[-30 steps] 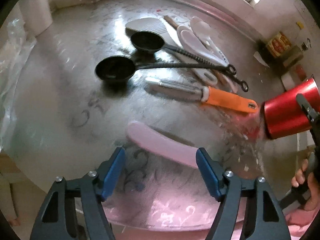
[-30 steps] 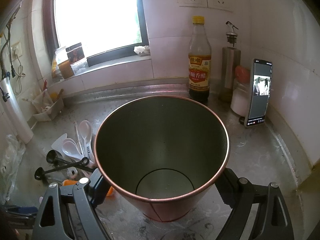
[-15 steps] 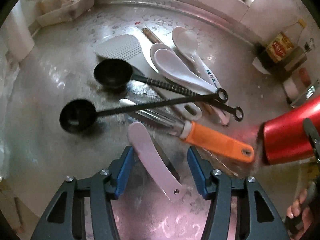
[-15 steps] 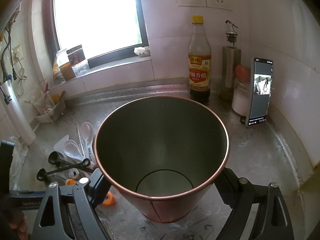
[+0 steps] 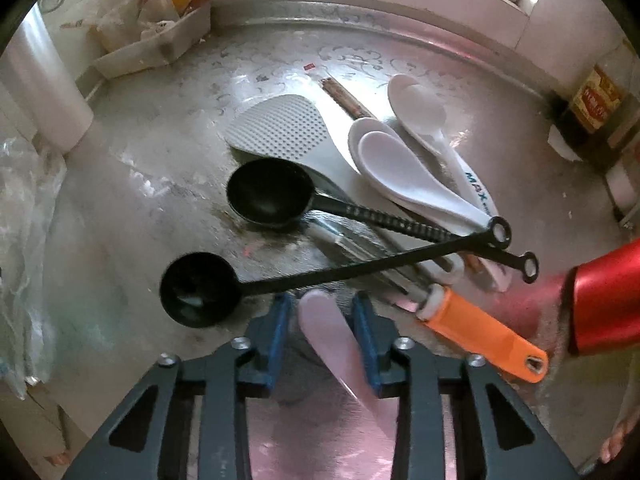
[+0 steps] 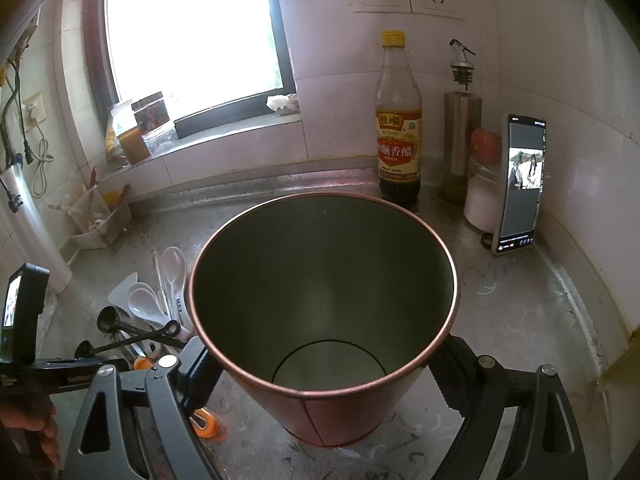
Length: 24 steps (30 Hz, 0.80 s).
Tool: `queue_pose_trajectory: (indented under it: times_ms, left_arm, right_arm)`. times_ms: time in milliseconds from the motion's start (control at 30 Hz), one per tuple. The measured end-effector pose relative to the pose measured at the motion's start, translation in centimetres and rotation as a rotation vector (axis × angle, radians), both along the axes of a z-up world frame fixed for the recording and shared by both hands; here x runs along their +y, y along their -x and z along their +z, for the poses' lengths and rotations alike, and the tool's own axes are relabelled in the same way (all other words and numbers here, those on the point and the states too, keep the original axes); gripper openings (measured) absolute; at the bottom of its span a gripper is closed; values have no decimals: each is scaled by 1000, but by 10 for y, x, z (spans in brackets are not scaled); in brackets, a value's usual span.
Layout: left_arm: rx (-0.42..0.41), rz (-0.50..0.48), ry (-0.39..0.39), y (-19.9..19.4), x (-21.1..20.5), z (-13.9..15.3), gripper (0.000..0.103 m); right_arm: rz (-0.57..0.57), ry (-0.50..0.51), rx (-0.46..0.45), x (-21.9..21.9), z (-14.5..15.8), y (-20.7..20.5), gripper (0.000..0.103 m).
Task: Organize utensils
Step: 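Close the left gripper on the pink spatula handle and lift it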
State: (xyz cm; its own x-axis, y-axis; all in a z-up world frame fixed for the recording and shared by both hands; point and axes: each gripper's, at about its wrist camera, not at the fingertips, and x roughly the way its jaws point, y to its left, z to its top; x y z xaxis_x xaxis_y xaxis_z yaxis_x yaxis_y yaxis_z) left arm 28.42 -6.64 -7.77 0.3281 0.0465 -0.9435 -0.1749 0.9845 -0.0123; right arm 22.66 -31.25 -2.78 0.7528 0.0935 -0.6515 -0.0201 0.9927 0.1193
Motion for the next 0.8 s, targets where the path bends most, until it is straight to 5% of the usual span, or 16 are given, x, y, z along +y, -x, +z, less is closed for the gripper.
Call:
queue_pose_trajectory:
  times_ms: [467, 800]
  left_arm:
    - [-80, 28, 187, 39, 65, 0, 21]
    - [-237, 0, 157, 76, 74, 44, 20]
  right_arm:
    - [-2, -1, 2, 1, 0, -2, 90]
    - [23, 10, 6, 8, 0, 3, 90]
